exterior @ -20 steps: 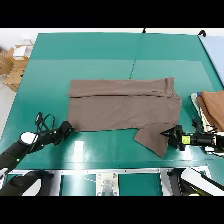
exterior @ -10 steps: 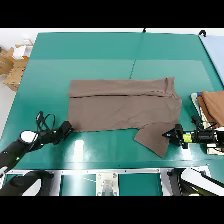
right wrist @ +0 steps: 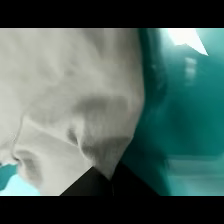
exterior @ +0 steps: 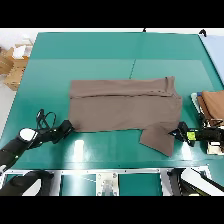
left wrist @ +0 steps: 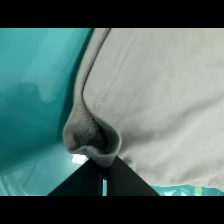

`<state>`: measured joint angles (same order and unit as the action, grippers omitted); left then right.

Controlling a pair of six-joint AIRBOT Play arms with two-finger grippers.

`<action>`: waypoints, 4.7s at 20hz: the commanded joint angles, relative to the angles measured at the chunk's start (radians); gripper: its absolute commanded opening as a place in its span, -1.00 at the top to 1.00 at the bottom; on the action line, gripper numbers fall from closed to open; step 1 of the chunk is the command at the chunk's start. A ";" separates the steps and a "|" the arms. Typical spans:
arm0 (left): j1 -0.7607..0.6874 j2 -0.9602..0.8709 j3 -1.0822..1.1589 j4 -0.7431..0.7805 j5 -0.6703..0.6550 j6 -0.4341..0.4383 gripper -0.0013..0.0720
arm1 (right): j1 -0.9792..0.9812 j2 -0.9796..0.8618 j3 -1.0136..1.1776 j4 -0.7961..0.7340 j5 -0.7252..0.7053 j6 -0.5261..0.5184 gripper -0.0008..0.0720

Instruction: Fold the shirts.

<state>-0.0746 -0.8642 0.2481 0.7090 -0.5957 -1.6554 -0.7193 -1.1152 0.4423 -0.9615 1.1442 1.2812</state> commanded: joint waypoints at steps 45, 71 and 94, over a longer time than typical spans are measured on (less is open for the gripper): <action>0.140 -0.972 1.687 0.414 -0.575 -0.073 -0.28 | 0.217 -0.910 1.602 0.000 0.287 0.204 -0.66; 0.077 -0.973 1.693 0.193 -0.588 0.040 0.61 | 0.258 -1.162 1.574 0.188 0.401 -0.085 0.71; -0.514 -1.449 1.819 -0.111 -0.107 0.148 0.90 | 0.593 -0.619 1.609 0.088 0.428 0.108 0.93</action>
<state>-0.5724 -2.2948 2.0624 0.6346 -0.7235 -1.5093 -0.1879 -1.7786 2.0506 -0.8753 1.5810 1.3605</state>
